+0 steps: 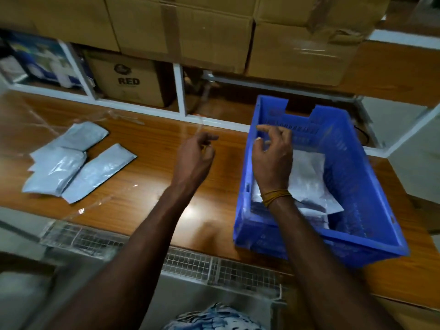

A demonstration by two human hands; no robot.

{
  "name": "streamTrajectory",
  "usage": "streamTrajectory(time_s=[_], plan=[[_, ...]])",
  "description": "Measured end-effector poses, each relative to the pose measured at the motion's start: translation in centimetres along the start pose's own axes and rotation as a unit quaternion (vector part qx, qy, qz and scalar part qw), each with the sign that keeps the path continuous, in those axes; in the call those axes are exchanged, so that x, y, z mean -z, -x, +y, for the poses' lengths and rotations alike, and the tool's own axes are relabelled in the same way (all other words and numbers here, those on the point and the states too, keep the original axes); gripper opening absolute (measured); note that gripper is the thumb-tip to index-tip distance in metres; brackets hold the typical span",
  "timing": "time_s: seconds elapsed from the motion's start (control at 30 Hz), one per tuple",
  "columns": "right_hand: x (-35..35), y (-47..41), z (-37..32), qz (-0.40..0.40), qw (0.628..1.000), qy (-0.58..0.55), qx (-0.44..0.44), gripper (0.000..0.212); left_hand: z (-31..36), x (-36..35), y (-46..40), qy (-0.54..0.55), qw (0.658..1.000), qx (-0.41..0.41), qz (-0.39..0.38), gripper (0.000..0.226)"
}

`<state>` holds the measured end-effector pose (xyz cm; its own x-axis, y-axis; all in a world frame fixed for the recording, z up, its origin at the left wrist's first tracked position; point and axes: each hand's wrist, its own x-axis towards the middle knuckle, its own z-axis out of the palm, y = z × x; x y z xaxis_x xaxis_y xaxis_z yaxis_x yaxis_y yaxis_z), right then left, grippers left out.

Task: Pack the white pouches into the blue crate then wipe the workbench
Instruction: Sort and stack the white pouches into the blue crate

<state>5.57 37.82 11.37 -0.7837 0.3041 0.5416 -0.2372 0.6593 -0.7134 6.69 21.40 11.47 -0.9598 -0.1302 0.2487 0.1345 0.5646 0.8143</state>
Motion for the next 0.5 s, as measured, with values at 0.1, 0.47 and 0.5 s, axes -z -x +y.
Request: streamTrajectory(time_s=[0.1, 0.47, 0.5], plan=[[-2.9, 2.7, -4.0, -0.038, 0.999, -0.031, 0.014, 0.026, -3.1, 5.3, 2.1, -0.007, 0.998, 0.032, 0.047, 0.026], [-14.3, 13.0, -15.7, -0.189, 0.977, -0.099, 0.006, 0.023, -14.2, 20.7, 7.4, -0.017, 0.977, 0.111, 0.179, 0.021], [-15.4, 13.6, -16.5, -0.196, 0.975, -0.101, 0.003, 0.023, -15.2, 21.8, 7.7, -0.018, 0.976, 0.118, 0.183, 0.022]])
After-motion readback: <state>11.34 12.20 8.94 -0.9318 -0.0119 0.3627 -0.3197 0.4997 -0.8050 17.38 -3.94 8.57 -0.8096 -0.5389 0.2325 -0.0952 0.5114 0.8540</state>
